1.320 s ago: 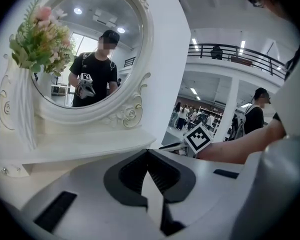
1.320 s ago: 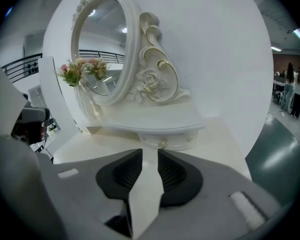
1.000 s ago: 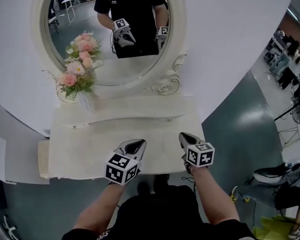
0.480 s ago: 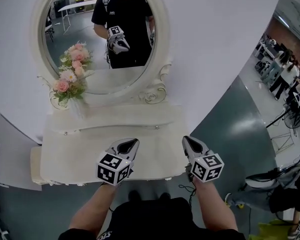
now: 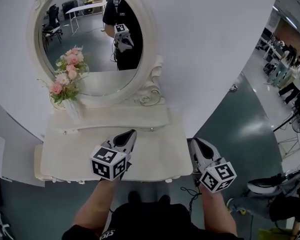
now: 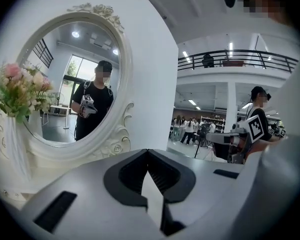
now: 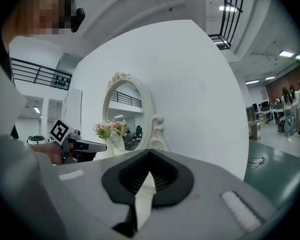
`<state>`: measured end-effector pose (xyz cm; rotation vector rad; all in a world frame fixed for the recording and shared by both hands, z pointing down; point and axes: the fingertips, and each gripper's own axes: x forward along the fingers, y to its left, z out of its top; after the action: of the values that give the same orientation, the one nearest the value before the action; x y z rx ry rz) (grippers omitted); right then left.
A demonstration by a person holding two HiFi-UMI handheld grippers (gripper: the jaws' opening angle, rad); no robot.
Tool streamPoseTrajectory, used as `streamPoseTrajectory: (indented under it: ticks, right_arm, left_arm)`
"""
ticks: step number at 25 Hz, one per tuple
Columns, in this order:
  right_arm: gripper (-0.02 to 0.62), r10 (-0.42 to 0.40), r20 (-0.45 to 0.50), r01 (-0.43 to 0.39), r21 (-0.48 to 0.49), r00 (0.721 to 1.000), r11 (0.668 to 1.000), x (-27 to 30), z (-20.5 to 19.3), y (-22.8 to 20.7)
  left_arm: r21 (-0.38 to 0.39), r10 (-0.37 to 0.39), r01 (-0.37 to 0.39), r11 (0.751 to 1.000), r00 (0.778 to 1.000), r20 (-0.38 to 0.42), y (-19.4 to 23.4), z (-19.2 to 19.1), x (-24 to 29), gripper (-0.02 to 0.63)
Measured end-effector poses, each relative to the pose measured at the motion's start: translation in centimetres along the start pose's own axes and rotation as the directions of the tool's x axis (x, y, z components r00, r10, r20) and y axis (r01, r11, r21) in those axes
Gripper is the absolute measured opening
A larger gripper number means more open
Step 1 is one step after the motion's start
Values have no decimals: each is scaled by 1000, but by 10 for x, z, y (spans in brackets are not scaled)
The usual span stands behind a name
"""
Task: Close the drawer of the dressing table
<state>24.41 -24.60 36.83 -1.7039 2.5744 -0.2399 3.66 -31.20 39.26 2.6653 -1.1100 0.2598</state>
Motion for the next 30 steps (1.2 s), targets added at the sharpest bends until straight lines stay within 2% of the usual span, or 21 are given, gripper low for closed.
streamPoseTrajectory:
  ticks: [4, 7, 20, 30]
  right_arm:
    - [9, 18, 23, -18, -1, 1000, 1000, -10, 8, -9]
    - [8, 29, 31, -29, 11, 999, 1000, -12, 10, -12]
    - [8, 70, 41, -69, -16, 997, 997, -6, 22, -9]
    - [8, 88, 12, -87, -44, 996, 995, -4, 13, -5]
  left_arm:
    - [20, 40, -41, 999, 999, 30, -4, 15, 3, 8]
    - [44, 40, -42, 998, 999, 37, -10, 20, 4, 8]
    - [64, 78, -79, 995, 997, 29, -6, 15, 0, 8]
    - [56, 75, -76, 996, 997, 18, -5, 8, 0, 8]
